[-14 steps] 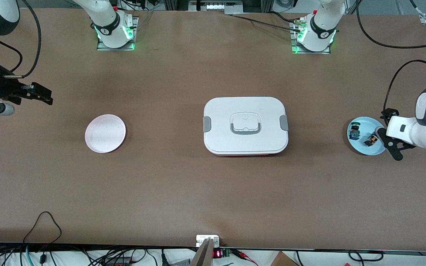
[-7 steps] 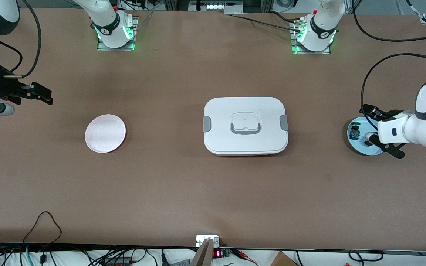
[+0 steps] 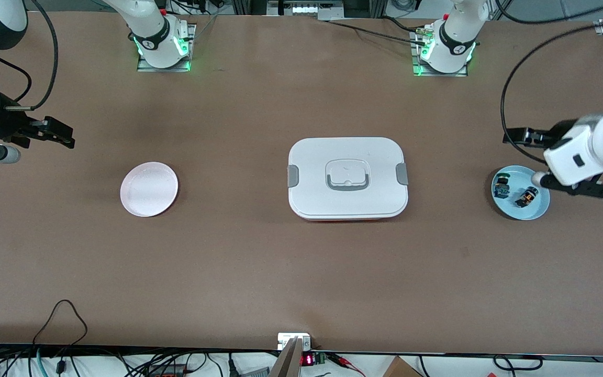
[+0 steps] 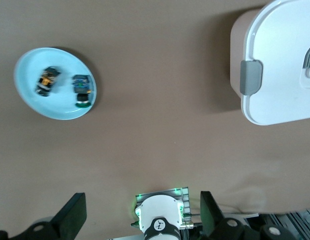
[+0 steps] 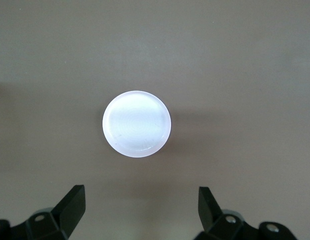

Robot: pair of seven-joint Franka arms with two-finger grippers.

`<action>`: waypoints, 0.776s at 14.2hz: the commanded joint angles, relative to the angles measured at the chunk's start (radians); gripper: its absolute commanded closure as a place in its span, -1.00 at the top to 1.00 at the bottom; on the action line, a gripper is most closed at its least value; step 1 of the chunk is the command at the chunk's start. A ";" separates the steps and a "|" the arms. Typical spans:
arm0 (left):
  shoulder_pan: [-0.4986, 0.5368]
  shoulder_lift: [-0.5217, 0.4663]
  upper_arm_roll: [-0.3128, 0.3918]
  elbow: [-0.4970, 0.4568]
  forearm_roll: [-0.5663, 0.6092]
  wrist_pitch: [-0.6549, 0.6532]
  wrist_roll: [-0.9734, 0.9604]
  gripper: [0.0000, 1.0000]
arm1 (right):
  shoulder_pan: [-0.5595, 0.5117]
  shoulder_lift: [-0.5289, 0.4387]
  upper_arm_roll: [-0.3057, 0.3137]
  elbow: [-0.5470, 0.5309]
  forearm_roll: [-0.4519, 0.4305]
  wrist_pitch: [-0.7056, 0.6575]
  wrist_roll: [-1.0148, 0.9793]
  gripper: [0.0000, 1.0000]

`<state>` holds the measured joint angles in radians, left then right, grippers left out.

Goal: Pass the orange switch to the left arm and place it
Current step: 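Open the left gripper and raise it off the plate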

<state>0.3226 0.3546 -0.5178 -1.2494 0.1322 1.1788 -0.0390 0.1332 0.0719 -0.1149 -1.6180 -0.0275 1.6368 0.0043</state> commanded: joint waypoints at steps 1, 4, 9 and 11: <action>-0.152 -0.217 0.200 -0.208 -0.026 0.204 -0.021 1.00 | 0.003 -0.009 -0.006 0.007 0.014 -0.017 -0.012 1.00; -0.278 -0.322 0.402 -0.358 -0.113 0.350 -0.018 1.00 | 0.003 -0.009 -0.008 0.007 0.014 -0.017 -0.012 1.00; -0.376 -0.398 0.530 -0.444 -0.121 0.469 -0.007 1.00 | 0.005 -0.015 -0.003 0.007 0.014 -0.017 -0.014 1.00; -0.372 -0.390 0.530 -0.440 -0.124 0.458 -0.005 1.00 | 0.003 -0.015 -0.003 0.007 0.014 -0.017 -0.015 1.00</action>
<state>-0.0321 -0.0056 -0.0104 -1.6481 0.0310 1.6179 -0.0506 0.1337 0.0684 -0.1147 -1.6157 -0.0275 1.6367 0.0032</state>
